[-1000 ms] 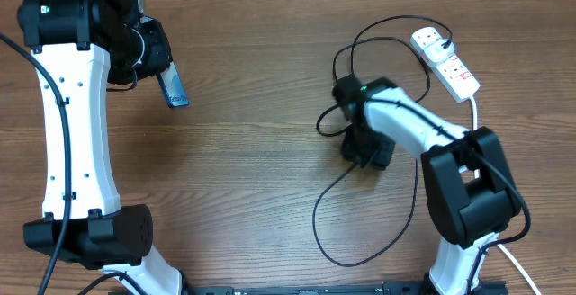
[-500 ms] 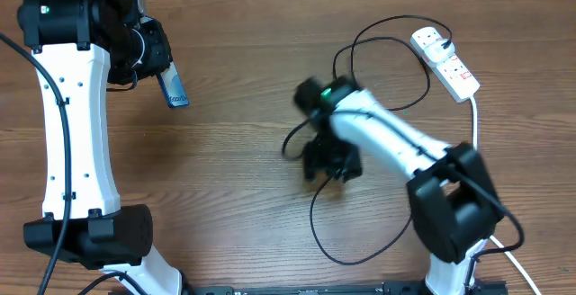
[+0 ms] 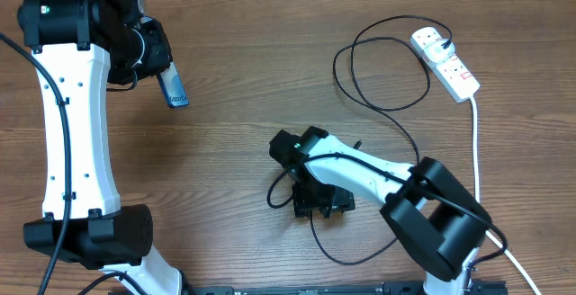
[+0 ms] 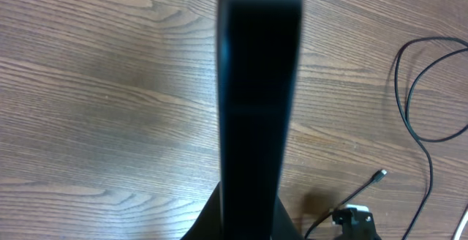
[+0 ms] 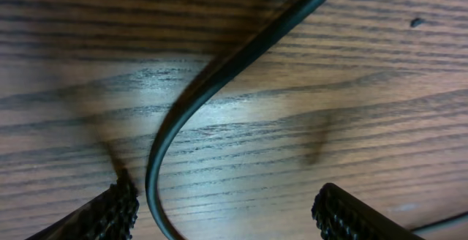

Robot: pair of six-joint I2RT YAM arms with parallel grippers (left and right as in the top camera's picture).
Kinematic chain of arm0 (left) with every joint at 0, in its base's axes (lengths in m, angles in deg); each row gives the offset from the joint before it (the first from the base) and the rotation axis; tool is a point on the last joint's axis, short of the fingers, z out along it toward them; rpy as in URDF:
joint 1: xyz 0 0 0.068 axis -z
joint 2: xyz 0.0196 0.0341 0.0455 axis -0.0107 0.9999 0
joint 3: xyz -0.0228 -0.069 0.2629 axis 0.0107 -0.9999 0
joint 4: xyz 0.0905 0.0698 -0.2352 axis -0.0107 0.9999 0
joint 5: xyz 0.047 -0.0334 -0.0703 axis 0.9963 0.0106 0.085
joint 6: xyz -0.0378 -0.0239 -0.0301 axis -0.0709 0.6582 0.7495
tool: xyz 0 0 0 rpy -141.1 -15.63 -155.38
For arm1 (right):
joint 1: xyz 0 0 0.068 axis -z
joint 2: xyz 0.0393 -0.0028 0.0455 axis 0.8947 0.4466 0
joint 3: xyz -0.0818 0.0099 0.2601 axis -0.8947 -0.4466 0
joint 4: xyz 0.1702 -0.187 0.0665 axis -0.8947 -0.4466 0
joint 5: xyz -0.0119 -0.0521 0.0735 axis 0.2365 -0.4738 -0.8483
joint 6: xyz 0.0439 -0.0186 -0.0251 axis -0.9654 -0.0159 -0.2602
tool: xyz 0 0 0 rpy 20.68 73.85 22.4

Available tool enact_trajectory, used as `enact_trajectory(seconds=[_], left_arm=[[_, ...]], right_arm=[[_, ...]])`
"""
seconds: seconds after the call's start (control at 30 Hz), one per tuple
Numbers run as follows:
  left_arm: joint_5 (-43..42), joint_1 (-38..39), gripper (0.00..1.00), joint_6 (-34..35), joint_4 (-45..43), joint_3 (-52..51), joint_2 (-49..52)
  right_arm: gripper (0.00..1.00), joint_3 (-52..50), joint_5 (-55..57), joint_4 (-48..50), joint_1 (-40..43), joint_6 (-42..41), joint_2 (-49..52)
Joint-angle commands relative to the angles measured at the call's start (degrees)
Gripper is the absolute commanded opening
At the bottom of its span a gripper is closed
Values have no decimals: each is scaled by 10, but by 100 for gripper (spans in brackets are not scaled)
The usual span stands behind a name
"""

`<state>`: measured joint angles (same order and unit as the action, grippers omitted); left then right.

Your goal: Plug charger to phone and switch on socket

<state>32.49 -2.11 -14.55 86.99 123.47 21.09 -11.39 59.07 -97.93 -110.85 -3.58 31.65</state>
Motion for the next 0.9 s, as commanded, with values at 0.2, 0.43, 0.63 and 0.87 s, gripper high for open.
enact_trajectory(seconds=[0.2, 0.43, 0.63, 0.87], left_arm=[[-3, -2, 4, 9, -3, 14, -6], [-3, -2, 4, 9, -2, 14, -6], [-3, -2, 4, 7, -2, 14, -6], [-3, -2, 4, 3, -2, 14, -6]], right_arm=[[77, -44, 19, -24, 12, -56, -3], [76, -44, 30, -92, 71, -71, -3], [77, -44, 82, -113, 140, -80, -4], [75, -39, 111, -115, 242, -58, -7]])
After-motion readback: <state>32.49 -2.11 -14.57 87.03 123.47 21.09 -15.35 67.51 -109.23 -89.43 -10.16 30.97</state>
